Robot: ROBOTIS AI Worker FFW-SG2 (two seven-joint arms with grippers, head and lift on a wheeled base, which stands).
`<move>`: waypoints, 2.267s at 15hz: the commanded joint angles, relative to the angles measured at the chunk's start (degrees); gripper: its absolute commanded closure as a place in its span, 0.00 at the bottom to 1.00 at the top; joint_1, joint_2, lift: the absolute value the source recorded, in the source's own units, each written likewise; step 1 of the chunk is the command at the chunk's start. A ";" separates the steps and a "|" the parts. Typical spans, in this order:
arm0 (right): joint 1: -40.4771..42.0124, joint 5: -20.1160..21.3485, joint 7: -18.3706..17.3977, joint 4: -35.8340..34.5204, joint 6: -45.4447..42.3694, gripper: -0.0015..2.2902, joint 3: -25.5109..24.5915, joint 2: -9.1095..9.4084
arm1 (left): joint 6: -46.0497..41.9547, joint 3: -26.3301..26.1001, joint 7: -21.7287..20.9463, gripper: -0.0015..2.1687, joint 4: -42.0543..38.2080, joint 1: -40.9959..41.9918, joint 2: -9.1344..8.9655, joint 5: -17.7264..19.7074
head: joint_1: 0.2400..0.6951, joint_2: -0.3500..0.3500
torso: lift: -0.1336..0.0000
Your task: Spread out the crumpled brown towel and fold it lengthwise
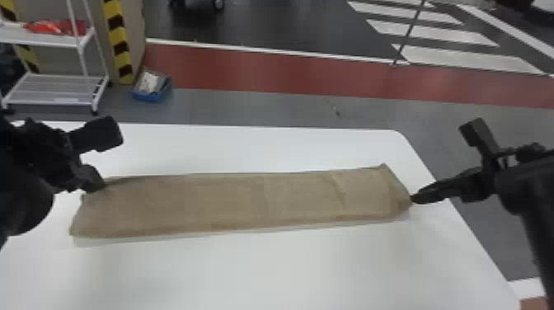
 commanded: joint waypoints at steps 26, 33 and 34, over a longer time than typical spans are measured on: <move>4.86 -4.74 -1.84 2.31 -7.57 0.52 -7.13 -1.01 | -0.68 -0.18 0.36 0.80 0.88 -1.06 -0.17 -2.09 | 1.00 0.16 | 0.10; 6.53 -4.65 -2.54 0.64 -9.15 0.52 -7.13 -0.83 | -0.68 -0.97 -0.08 0.80 0.88 -0.44 -0.17 -2.62 | 1.00 0.15 | 0.10; 6.71 -4.65 -2.63 0.64 -9.15 0.51 -7.13 -0.83 | -0.68 -1.06 -0.17 0.80 0.88 -0.35 -0.17 -2.70 | 1.00 0.15 | 0.10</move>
